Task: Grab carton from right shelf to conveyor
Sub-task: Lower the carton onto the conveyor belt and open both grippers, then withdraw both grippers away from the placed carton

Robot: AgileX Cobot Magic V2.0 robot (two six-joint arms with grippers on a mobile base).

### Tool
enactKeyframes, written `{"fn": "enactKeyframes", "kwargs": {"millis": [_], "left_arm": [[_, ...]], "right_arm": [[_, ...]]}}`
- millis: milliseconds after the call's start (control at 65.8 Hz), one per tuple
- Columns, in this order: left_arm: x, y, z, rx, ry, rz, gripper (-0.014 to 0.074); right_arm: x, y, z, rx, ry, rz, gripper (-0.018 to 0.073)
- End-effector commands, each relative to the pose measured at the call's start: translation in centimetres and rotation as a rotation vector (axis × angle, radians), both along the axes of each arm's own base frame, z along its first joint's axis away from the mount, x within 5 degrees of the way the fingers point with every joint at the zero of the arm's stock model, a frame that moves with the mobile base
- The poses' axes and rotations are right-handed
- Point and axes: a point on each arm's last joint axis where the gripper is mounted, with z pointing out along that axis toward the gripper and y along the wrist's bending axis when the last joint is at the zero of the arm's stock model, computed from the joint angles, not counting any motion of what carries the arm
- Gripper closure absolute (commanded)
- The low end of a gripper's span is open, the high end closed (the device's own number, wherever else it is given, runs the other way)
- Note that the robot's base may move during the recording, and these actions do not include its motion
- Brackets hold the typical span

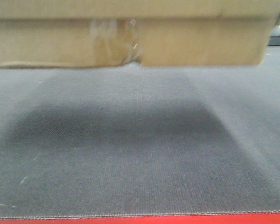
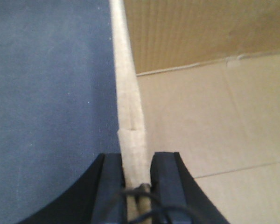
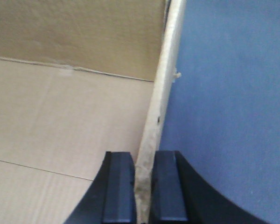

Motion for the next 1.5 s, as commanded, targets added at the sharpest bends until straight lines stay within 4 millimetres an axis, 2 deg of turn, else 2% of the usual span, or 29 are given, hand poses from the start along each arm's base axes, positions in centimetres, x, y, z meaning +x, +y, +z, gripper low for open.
{"fn": "enactKeyframes", "kwargs": {"millis": [0,228,365,471,562,592,653,790,820,881,957,1079,1170,1261,1322,1398,1489], "left_arm": [[1.7,0.7,-0.7,0.028,-0.020,0.019,0.0616],[6.1,-0.5,-4.7,0.065,0.049,0.009,0.0616],[8.1,-1.2,-6.7,0.082,0.062,-0.005,0.0604],[9.2,-1.6,-8.0,0.088,0.074,-0.015,0.0558],[9.9,-1.9,-8.9,0.092,0.086,-0.019,0.0468],[10.0,-1.9,-9.0,0.093,0.088,-0.019,0.0427],[10.1,-1.9,-9.1,0.094,0.091,-0.019,0.0318],[10.1,-1.9,-9.1,0.090,0.084,-0.022,0.0088],[10.0,-1.9,-8.9,0.089,0.081,-0.022,0.0045],[9.7,-1.8,-8.6,0.088,0.087,-0.017,-0.0020],[9.0,-1.6,-7.9,0.082,0.085,-0.010,-0.0013],[6.9,-0.9,-5.2,0.061,0.031,-0.014,-0.0013],[5.2,0.0,-3.1,0.059,-0.019,-0.016,-0.0011],[3.4,1.6,-1.3,0.050,-0.064,0.007,0.0023],[2.1,3.0,-0.6,0.047,-0.079,0.027,0.0083],[0.6,4.8,-0.4,0.036,-0.088,0.049,0.0207],[-1.2,6.8,-0.8,0.018,-0.114,0.090,0.0419]], "right_arm": [[2.0,-0.3,-1.2,-0.051,-0.008,-0.027,0.0616],[6.5,1.5,-5.4,-0.070,0.029,-0.023,0.0616],[8.4,2.1,-7.9,-0.097,0.051,-0.022,0.0616],[9.3,2.5,-9.1,-0.105,0.070,-0.021,0.0616],[9.6,2.6,-9.6,-0.109,0.080,-0.020,0.0595],[9.6,2.6,-9.6,-0.109,0.080,-0.020,0.0563],[9.6,2.6,-9.6,-0.109,0.080,-0.020,0.0436],[9.5,2.6,-9.1,-0.106,0.061,-0.021,0.0027],[9.4,2.5,-9.0,-0.105,0.058,-0.021,-0.0025],[9.1,2.4,-8.4,-0.099,0.044,-0.022,-0.0008],[8.6,2.2,-7.3,-0.090,0.024,-0.023,0.0003],[7.0,1.2,-4.2,-0.063,-0.037,-0.035,0.0060],[5.7,-0.1,-2.4,-0.049,-0.070,-0.057,0.0153],[4.3,-2.0,-0.9,-0.048,-0.085,-0.093,0.0295],[3.8,-3.5,-0.5,-0.054,-0.086,-0.126,0.0398],[3.1,-5.6,-0.6,-0.058,-0.081,-0.182,0.0507],[2.1,-7.8,-1.6,-0.065,-0.066,-0.239,0.0613]]}}
